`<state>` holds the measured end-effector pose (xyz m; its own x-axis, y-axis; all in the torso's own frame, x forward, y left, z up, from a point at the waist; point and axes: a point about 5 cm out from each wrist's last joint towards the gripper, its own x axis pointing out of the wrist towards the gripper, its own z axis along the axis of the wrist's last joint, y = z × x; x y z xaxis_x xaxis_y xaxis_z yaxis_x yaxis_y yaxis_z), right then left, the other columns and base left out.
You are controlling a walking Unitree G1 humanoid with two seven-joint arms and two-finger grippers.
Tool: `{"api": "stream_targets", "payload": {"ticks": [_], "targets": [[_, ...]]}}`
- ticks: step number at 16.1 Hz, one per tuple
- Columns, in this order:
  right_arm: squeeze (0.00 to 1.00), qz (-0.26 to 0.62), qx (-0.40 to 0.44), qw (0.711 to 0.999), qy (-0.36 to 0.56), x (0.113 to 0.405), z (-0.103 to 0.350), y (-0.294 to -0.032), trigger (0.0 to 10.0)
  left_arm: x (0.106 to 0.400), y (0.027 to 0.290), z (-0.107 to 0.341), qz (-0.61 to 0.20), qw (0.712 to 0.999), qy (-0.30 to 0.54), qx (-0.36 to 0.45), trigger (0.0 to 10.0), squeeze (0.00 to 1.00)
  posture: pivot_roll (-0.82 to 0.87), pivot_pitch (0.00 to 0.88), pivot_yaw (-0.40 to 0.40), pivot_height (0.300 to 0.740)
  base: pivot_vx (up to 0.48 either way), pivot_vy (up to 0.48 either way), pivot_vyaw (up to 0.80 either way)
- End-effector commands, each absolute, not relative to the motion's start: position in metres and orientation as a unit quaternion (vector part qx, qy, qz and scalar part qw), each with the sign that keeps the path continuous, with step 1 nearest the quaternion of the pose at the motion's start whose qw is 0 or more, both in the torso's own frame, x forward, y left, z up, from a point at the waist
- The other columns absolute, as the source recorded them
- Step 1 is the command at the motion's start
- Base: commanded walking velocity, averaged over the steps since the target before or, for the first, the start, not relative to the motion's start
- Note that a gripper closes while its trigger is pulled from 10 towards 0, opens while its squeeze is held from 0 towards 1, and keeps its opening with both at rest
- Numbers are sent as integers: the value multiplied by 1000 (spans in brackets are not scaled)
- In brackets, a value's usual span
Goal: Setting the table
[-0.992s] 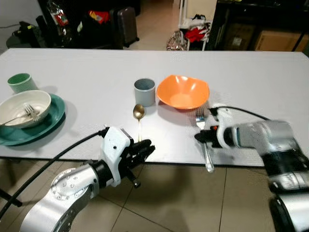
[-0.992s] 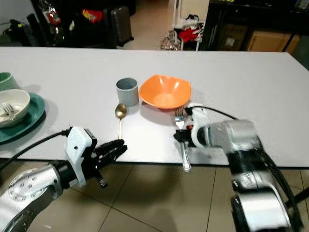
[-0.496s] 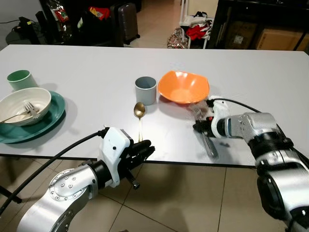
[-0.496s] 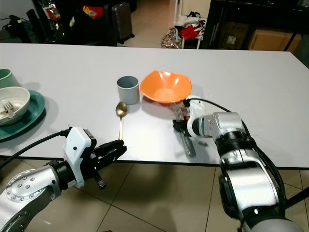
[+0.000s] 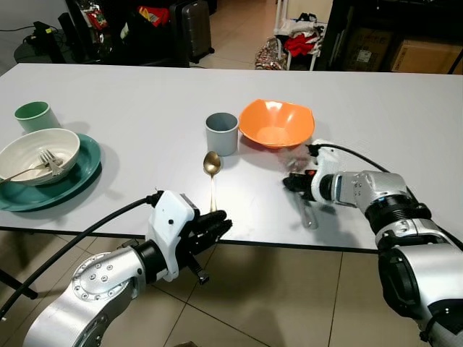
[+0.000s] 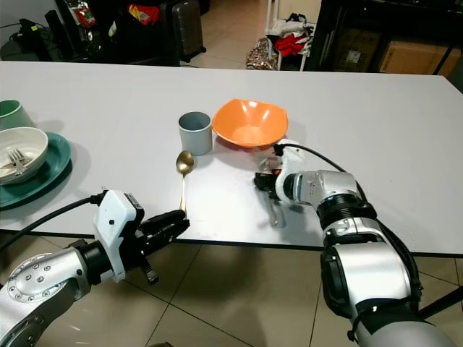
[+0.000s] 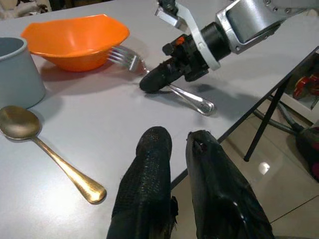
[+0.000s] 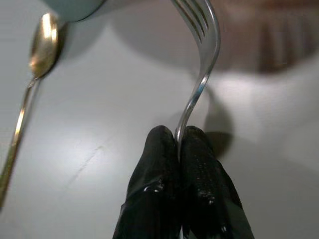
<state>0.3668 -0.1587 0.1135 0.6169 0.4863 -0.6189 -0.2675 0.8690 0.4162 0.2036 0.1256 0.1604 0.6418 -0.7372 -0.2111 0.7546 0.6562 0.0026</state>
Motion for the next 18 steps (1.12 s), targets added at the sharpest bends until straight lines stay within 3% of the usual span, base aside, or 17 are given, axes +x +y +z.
{"api": "stream_targets", "payload": {"ticks": [1,18], "targets": [[0,225,141,886,380,370,120,-156,10000,203,128,165,-413,905,93,53,10000,0,-71,40,53,740,0,0,0],[0,187,122,851,476,345,95,-189,10000,204,129,165,-434,893,102,62,10000,0,-86,34,74,740,0,0,0]]}}
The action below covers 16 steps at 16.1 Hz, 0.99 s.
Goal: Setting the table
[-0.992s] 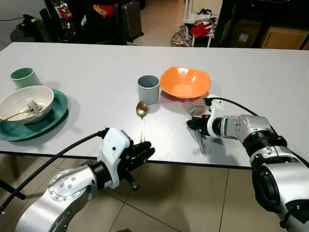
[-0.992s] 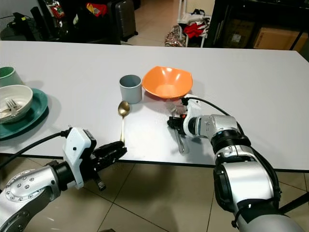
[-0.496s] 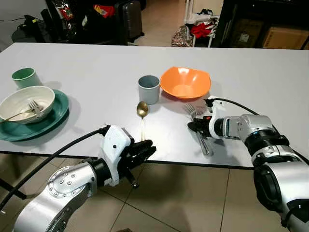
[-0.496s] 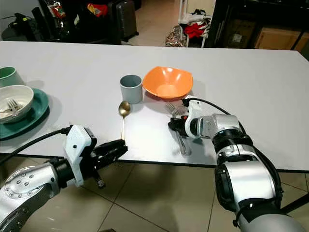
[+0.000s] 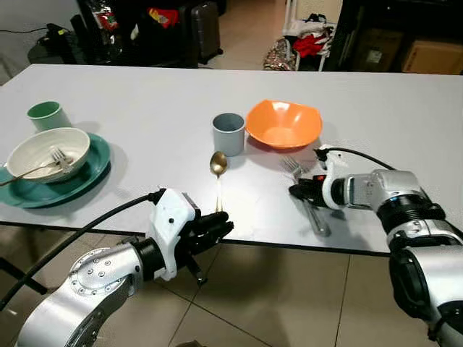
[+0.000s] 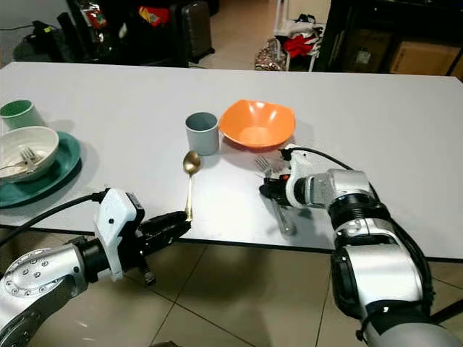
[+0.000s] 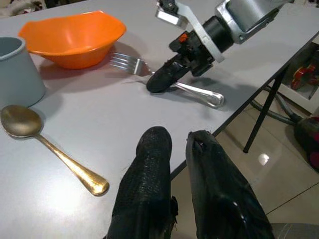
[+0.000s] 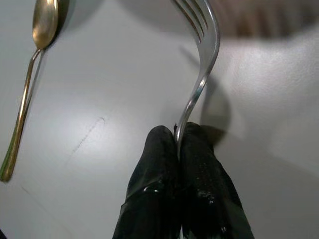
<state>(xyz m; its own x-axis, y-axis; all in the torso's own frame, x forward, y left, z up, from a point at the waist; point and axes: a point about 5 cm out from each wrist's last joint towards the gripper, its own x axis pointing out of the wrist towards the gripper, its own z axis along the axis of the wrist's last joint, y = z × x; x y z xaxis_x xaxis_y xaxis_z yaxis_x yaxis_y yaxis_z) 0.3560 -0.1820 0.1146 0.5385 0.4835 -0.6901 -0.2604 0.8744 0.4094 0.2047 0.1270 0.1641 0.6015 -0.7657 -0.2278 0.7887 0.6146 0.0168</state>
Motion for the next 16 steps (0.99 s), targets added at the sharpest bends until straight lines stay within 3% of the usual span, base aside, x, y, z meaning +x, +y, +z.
{"api": "stream_targets", "payload": {"ticks": [1,7,13,14,15,16], "targets": [[0,186,120,849,480,341,97,-197,10000,204,131,165,-432,894,101,62,10000,0,-92,31,72,740,0,0,0],[0,167,104,856,478,333,102,-218,10000,208,130,165,-433,894,97,63,10000,0,-107,29,71,740,0,0,0],[0,161,120,867,456,335,101,-211,10000,208,130,166,-433,894,97,63,10000,0,-96,30,70,740,0,0,0],[59,157,117,870,453,336,101,-211,10000,208,130,166,-432,894,97,64,10000,0,-95,28,70,740,0,0,0],[361,155,114,871,452,337,101,-211,10000,208,131,166,-432,894,97,64,10000,0,-94,28,70,740,0,0,0],[843,152,111,873,451,337,101,-212,10000,208,131,166,-432,894,97,65,10000,0,-95,27,70,740,0,0,0]]}}
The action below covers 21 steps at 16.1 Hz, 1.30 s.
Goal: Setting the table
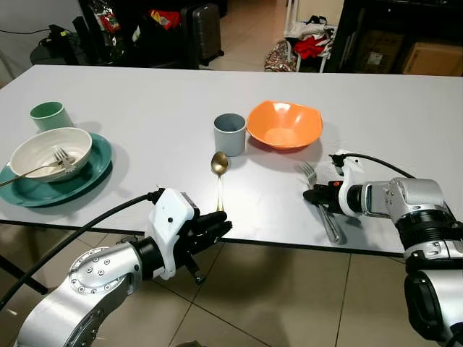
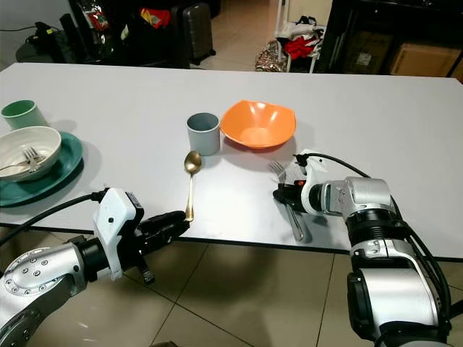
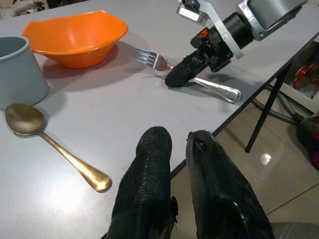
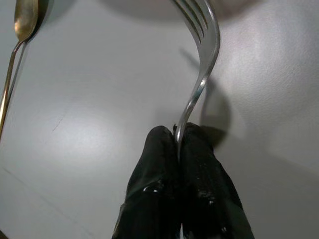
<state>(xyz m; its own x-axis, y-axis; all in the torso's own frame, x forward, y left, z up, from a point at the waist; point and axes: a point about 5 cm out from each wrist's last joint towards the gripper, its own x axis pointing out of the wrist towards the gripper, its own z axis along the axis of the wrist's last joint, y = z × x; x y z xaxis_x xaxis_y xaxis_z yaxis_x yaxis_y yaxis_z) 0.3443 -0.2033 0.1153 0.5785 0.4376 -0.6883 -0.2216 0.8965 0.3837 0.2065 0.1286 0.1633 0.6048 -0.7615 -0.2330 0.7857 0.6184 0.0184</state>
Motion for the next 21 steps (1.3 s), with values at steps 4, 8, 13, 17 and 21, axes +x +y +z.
{"api": "stream_targets", "payload": {"ticks": [4,8,13,17,21], "targets": [[1000,128,90,885,439,338,104,-221,10000,209,130,166,-433,894,96,65,10000,0,-100,25,71,740,0,0,0],[1000,126,74,893,426,335,116,-234,10000,211,132,167,-431,895,94,67,10000,0,-102,21,72,740,0,0,0],[1000,173,56,918,353,310,148,-227,10000,213,136,168,-402,910,78,60,10000,0,-109,0,81,740,0,0,0],[1000,187,-4,959,214,300,172,-211,10000,224,142,173,-340,938,38,48,10000,0,-127,0,102,740,0,0,0],[1000,177,-55,972,146,272,177,-196,10000,230,150,176,-251,967,10,46,10000,0,-126,0,95,740,0,0,0]]}}
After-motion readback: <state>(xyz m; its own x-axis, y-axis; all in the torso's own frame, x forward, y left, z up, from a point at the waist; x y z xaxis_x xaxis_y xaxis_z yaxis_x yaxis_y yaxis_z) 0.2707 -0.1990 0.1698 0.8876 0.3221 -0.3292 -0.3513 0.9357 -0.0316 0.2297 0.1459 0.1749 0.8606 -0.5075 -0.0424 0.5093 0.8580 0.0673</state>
